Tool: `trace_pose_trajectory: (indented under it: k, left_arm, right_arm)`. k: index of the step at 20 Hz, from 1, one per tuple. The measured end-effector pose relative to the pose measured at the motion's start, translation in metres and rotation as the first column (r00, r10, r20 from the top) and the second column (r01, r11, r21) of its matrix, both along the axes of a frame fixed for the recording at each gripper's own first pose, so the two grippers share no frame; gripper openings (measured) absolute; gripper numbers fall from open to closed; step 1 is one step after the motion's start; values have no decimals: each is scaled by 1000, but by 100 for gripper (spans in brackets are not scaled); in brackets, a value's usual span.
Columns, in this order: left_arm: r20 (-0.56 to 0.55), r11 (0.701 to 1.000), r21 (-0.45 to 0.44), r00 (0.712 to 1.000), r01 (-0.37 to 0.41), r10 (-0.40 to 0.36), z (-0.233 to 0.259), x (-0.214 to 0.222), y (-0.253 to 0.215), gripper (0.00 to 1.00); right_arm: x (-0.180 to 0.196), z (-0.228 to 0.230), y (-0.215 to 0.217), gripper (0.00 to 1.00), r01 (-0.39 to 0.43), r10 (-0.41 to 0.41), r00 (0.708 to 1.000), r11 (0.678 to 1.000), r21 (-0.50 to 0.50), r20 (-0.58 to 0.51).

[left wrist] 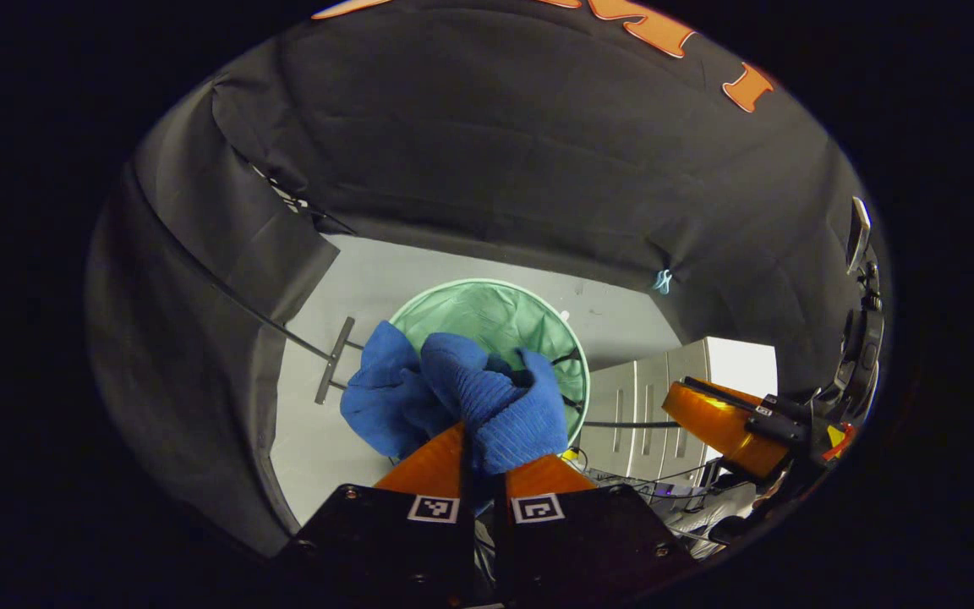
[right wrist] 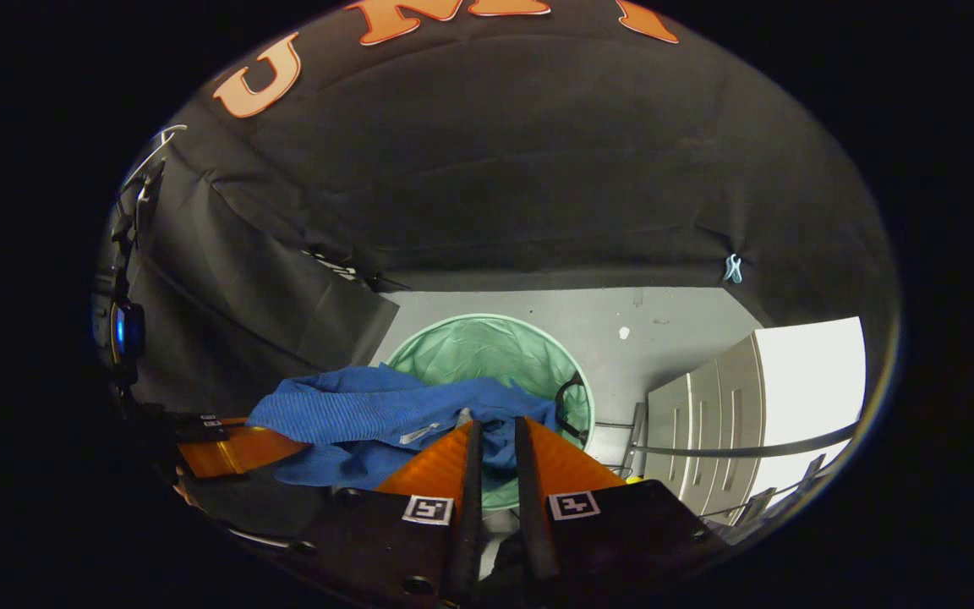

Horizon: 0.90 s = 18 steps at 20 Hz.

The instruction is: Grasp the clothes on the hanger with both hands and then place them into the laundry hamper below.

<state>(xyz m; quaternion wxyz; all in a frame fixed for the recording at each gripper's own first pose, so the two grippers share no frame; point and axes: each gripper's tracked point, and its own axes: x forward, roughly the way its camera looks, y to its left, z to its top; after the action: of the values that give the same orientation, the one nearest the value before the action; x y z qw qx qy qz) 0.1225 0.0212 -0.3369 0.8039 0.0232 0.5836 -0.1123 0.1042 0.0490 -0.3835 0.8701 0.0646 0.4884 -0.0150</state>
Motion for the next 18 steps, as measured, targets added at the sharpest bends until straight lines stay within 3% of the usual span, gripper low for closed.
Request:
trace_pose_trajectory:
  k: [1,3,4,5,6,7,8,9,10,11,13,18]
  left_arm:
    - [-11,1000,7,1000,2,-2,-2,-3,1,13]
    - [-29,1000,6,1000,2,-2,-1,-7,1,17]
    - [-29,1000,-5,1000,0,0,1,-7,-2,18]
    - [-26,1000,-13,1000,-2,2,1,-6,-5,20]
    - [-12,1000,-17,1000,-2,2,3,-2,-9,24]
    - [3,1000,-18,1000,1,-1,3,-1,-7,26]
    - [18,1000,-15,1000,5,-5,4,3,-6,28]
    - [33,1000,-14,999,8,-7,5,4,-6,41]
    - [44,1000,-12,999,10,-9,9,5,-6,36]
    - [53,1000,-10,999,11,-10,9,5,-5,34]
    - [63,1000,-3,998,5,-5,15,0,-3,46]
    - [96,1000,3,995,11,-11,26,-10,-5,57]
  right_arm:
    - [-2,-1,1,41,0,0,1000,1000,-2,-7]
    - [-2,-2,0,53,-5,5,1000,1000,-2,-14]
    - [-4,-3,-1,47,-1,1,1000,1000,-3,-15]
    - [-3,-3,-1,54,4,-4,1000,1000,1,-13]
    - [-6,-4,-1,43,10,-10,1000,1000,5,-13]
    - [-7,-4,-1,65,17,-17,1000,1000,4,-13]
    - [-9,-3,-2,44,20,-20,1000,1000,8,-13]
    - [-9,-3,-2,58,20,-20,1000,1000,9,-11]
    - [-9,-3,-2,69,21,-21,1000,1000,10,-8]
    - [-9,-1,-3,69,22,-22,1000,1000,10,-6]
    - [-14,-2,-4,70,27,-27,1000,1000,10,-3]
    - [-30,4,-10,72,35,-35,999,999,11,5]
